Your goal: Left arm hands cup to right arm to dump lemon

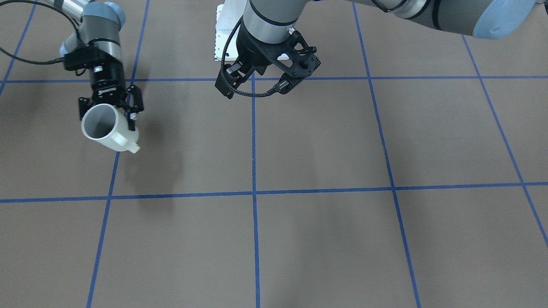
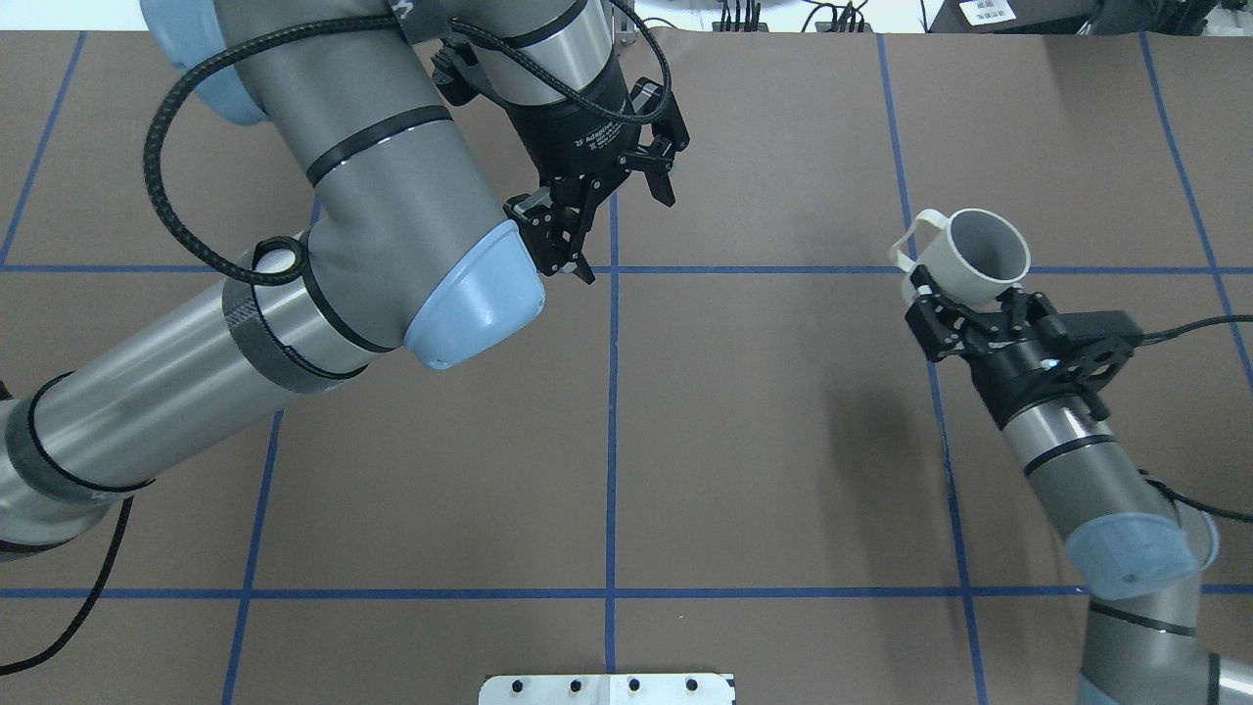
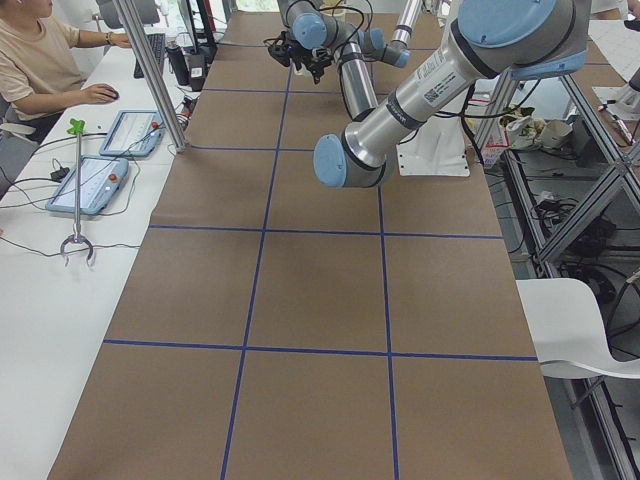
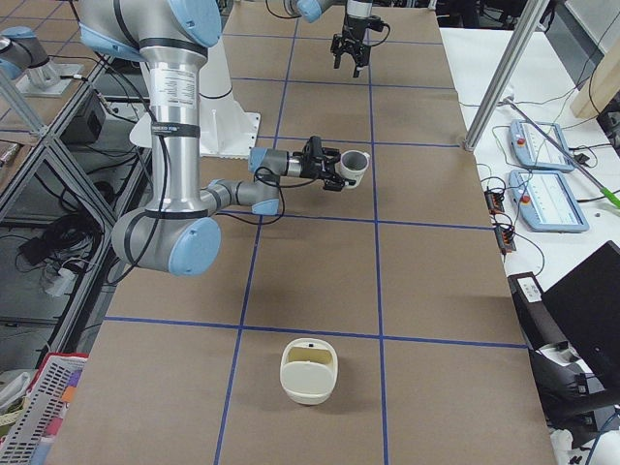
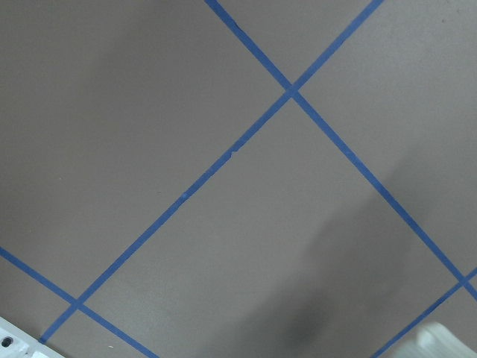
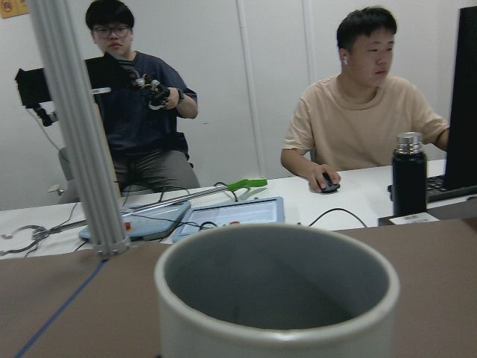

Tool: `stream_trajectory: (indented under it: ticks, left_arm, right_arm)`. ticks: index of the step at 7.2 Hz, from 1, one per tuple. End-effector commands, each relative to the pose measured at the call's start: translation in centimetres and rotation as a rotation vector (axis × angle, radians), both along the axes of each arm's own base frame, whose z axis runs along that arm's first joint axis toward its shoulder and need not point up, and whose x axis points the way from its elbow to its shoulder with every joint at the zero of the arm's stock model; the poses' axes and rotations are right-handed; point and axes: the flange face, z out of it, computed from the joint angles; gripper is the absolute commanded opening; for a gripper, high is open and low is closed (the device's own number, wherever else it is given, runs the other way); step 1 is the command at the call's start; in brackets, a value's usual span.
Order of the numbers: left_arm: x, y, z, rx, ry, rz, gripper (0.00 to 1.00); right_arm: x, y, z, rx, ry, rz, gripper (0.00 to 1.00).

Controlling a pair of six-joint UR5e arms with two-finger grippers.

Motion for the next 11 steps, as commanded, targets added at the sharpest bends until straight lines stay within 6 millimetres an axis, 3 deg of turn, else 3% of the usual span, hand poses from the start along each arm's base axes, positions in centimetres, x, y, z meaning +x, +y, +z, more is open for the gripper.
stream_trajectory:
  ticks: [1,3,4,6,7,8,9,11]
  left_arm:
    - [0.3,0.1,0.2,-0.004,-0.008,0.001,1.0]
    - [0.3,0.1,0.3,-0.007,-0.01,-0.004,1.0]
    - [0.6,-0.1,1.3,-0.008,-0.019,0.001,1.0]
    - [0.7,-0.2,1.3,-0.005,-0.024,-0.002,1.0]
    - [0.8,-0.3,1.5,-0.002,-0.031,-0.009,1.0]
    - [0.7,-0.2,1.3,-0.003,-0.029,-0.011,1.0]
    - [0.6,-0.1,1.2,-0.003,-0.027,-0.014,1.0]
    - [0.5,-0.1,1.2,0.001,-0.029,-0.019,1.0]
  right_arm:
    - [10.2,-1.2,6.0,-0.056,-0.043,0.017,0.0]
    - [18.7,2.0,12.3,-0.163,-0.157,0.05,0.0]
    - [20.9,2.8,16.4,-0.199,-0.234,0.089,0.0]
    - [28.2,8.1,26.7,-0.167,-0.381,0.063,0.0]
    - [29.1,8.5,27.1,-0.173,-0.434,0.075,0.0]
    - [30.6,9.6,27.4,-0.199,-0.66,0.094,0.0]
    - [31.4,10.1,27.4,-0.205,-0.726,0.08,0.0]
    - [32.1,10.0,27.0,-0.263,-0.996,0.093,0.0]
